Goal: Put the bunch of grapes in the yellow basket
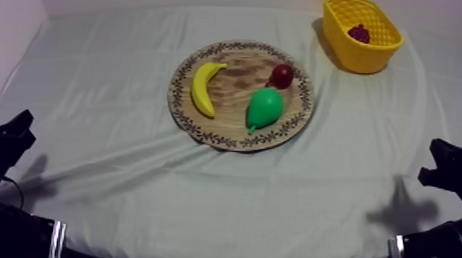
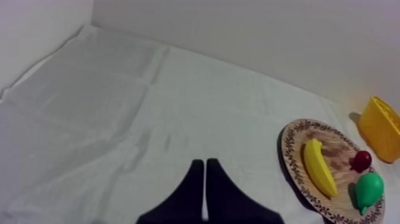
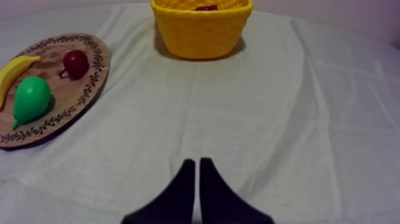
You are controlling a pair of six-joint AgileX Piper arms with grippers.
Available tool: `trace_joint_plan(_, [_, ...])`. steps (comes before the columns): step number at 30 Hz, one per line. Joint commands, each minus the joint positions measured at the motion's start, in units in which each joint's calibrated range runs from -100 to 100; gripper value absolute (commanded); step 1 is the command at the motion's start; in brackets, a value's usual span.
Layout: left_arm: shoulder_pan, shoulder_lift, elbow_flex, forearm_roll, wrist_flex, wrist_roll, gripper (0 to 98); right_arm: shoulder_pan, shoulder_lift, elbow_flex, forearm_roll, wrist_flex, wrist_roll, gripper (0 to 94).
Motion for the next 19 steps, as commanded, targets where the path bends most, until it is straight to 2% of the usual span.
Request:
trace_joint_plan(1, [0.0, 0.0, 0.0, 0.0, 0.0, 0.0, 0.1, 0.1, 0.0, 0.3, -0.6, -1.0, 0.5, 0.6])
trace_joint_plan(7, [0.0, 0.0, 0.0, 0.0, 0.0, 0.0, 0.1, 0.2, 0.0, 0.9, -1.6, -2.6, 0.0, 0.4])
trace_joint_plan(19, [0.0, 0.0, 0.0, 0.0, 0.0, 0.0, 0.1, 0.2, 0.0, 1.0, -1.7, -2.8, 0.0, 0.4])
